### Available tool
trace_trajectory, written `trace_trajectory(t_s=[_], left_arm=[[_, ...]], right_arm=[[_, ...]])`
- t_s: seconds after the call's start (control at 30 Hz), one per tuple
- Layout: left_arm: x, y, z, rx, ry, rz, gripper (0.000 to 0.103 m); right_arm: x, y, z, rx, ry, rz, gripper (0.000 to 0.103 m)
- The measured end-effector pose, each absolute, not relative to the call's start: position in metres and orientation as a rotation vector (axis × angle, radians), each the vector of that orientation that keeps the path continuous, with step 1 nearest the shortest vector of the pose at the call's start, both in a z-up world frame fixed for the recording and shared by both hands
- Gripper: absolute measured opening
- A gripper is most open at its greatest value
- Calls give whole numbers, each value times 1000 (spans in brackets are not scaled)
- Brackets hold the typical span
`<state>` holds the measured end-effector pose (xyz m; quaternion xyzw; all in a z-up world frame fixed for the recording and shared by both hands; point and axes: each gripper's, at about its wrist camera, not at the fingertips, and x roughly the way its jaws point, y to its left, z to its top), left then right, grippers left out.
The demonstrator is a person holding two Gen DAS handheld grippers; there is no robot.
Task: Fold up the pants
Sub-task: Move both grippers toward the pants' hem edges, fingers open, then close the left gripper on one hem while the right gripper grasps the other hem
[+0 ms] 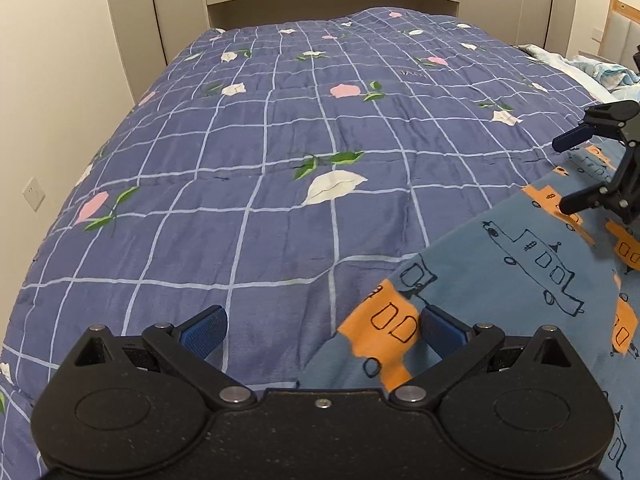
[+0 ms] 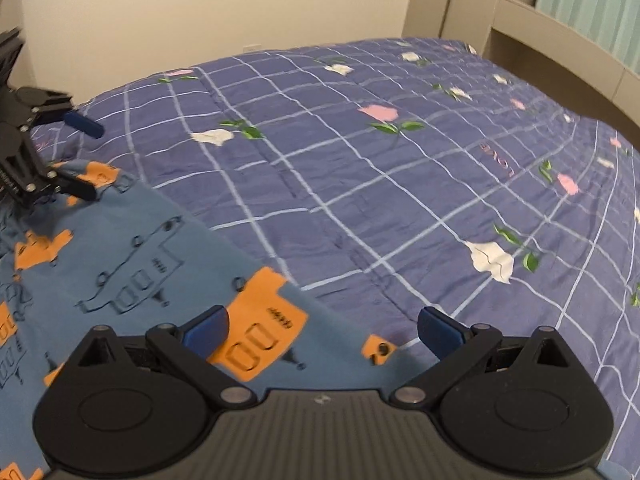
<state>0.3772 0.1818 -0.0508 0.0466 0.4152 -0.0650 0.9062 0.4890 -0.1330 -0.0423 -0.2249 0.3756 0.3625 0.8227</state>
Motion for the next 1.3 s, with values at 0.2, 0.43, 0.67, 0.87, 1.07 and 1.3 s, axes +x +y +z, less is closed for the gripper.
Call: trace_trajectory(t_s=[0.2, 0.43, 0.67, 0.87, 1.07, 1.3], left_arm=[[381, 186, -54, 82, 872, -143, 102], [381, 192, -53, 8, 903, -206, 75], [383, 199, -52, -66, 937, -243, 43], [380, 198, -50, -59, 946, -236, 10], [370, 197, -33, -31, 871, -212, 3], [374, 205, -23, -27, 797, -140, 1]], right_arm=[[500, -133, -50, -433, 861, 804, 92], [507, -127, -51, -403, 888, 819, 84], [500, -120, -49, -413, 923, 845, 58], [491, -106, -44, -463, 935, 847, 20], [473, -88, -32, -539, 845, 785, 4], [481, -76, -16, -492, 730, 696, 3]])
